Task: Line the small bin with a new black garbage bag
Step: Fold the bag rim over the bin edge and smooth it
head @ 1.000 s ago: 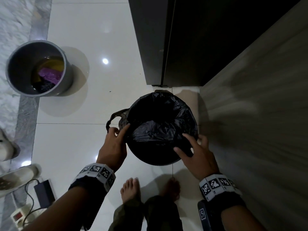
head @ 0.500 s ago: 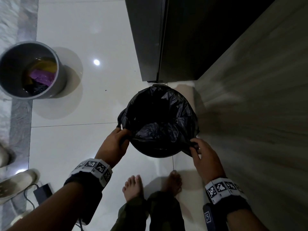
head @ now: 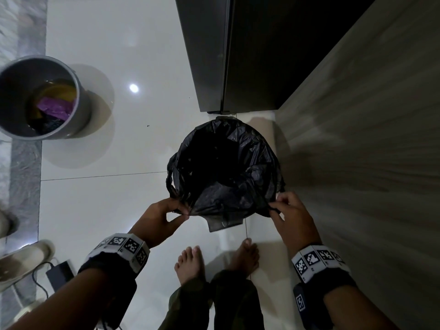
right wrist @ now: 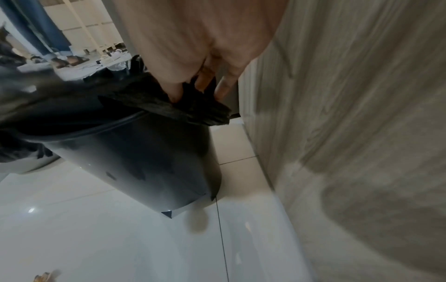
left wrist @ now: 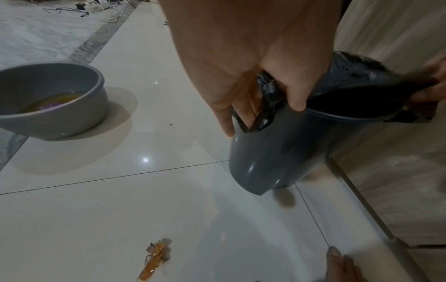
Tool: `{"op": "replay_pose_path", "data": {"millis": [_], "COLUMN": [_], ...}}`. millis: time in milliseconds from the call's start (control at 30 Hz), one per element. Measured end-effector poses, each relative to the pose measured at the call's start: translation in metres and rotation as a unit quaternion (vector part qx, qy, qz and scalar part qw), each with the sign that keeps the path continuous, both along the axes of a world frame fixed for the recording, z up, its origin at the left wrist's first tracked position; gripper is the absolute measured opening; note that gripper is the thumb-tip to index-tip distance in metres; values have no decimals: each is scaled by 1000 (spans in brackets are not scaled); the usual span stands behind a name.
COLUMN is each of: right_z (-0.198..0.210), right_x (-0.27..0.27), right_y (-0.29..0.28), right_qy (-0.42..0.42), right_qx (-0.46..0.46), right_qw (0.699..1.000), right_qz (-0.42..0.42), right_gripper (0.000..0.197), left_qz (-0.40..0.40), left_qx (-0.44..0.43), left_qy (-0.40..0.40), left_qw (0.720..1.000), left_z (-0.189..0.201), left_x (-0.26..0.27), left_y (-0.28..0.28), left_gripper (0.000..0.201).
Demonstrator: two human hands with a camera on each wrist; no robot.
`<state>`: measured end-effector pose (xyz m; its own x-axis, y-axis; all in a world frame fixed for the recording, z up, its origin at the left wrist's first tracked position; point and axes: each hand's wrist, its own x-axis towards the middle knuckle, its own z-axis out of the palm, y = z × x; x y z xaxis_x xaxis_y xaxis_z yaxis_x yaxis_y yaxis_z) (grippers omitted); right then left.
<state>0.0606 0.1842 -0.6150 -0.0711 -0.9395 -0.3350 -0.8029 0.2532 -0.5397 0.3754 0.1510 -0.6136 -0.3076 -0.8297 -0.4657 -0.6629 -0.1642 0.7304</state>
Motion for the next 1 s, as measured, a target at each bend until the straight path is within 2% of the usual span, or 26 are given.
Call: {"op": "replay_pose_path", "data": {"millis": [100,233,367,566,666,766,833,866,933,1000], "right_z": [0,-2,-5,-28,-43,-50,-41,-32,-10,15], "right_x": [1,1,3,6,6,2,-4,-8,-14,-11], "right_y": [6,8,-2,-14,-17,-20,-23,-25,-30,-39], "right_qy": [-9,41,53,39,39,-12,-79,-98,-93,-30], "right_qx": [51,117,153,177,188,160,138,119,62,17], "right_qw": [999,992,986,980,977,979,970,963,959,978], "right_qz": [-7,-8,-31,-79,-93,-128,-184,-220,-259,-208], "right_gripper": [16,18,18,18,19,17,18,18,17,16], "left_qz": [1,8,21,96,104,105,141,170,215,215], "left_qx": [3,15,52,70,65,77,78,71,10,-108], "left_qy": [-25,-68,-100,-123,-129,-127,-109,-100,-106,-145], "left_qw": [1000,998,993,985,984,983,981,978,971,960], "left_z": [-2,-14,-27,-55,-66,-65,-54,-45,-22,1], "left_x": [2,2,-5,-10,-14,-16,-15,-14,-13,-16], "left_y": [2,3,2,-1,-7,-14,-15,-15,-14,-15], "left_gripper": [30,36,27,5,18,26,20,13,18,12]}}
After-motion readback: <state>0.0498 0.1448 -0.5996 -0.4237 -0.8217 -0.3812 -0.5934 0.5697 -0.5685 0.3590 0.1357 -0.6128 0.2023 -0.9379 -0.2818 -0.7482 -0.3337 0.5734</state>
